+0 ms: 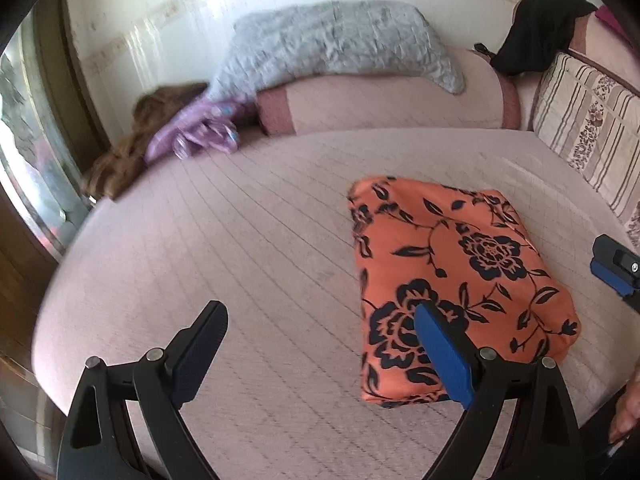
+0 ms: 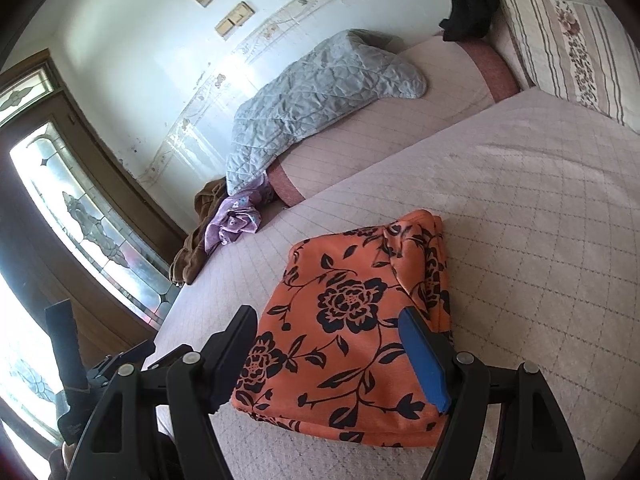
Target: Fold small clothes
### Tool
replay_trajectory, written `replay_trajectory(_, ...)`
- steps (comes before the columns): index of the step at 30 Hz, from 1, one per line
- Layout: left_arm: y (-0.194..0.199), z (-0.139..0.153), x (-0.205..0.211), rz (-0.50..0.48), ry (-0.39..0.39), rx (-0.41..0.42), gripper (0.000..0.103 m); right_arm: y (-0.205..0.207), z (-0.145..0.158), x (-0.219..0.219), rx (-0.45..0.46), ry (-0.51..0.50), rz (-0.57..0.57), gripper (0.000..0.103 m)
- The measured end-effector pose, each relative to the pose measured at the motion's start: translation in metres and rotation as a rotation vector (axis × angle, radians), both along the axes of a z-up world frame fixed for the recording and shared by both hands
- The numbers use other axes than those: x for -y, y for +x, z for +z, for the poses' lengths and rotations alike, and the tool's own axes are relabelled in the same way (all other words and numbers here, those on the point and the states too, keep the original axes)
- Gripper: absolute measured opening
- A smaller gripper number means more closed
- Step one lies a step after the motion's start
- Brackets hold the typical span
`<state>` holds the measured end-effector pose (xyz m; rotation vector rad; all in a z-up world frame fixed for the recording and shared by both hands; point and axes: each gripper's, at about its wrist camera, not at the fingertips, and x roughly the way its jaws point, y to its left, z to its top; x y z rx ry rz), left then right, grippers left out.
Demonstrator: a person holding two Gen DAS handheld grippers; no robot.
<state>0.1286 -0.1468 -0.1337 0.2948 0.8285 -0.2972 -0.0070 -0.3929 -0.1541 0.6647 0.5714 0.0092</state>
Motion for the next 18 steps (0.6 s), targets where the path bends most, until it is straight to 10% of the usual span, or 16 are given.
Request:
replay_trajectory(11,0.076,-0.047,0.010,-0.060,-0.196,-0.441,0.094,0.016,-0.040,0.051,-0.138,0.217,-0.140,0.076)
replay_trajectory(18,0.083,-0.065,0.018,-0.099,-0.246,-0.528,0.094,0.024,-0.085,0.081,-0.201,0.468,-0.189,0.076)
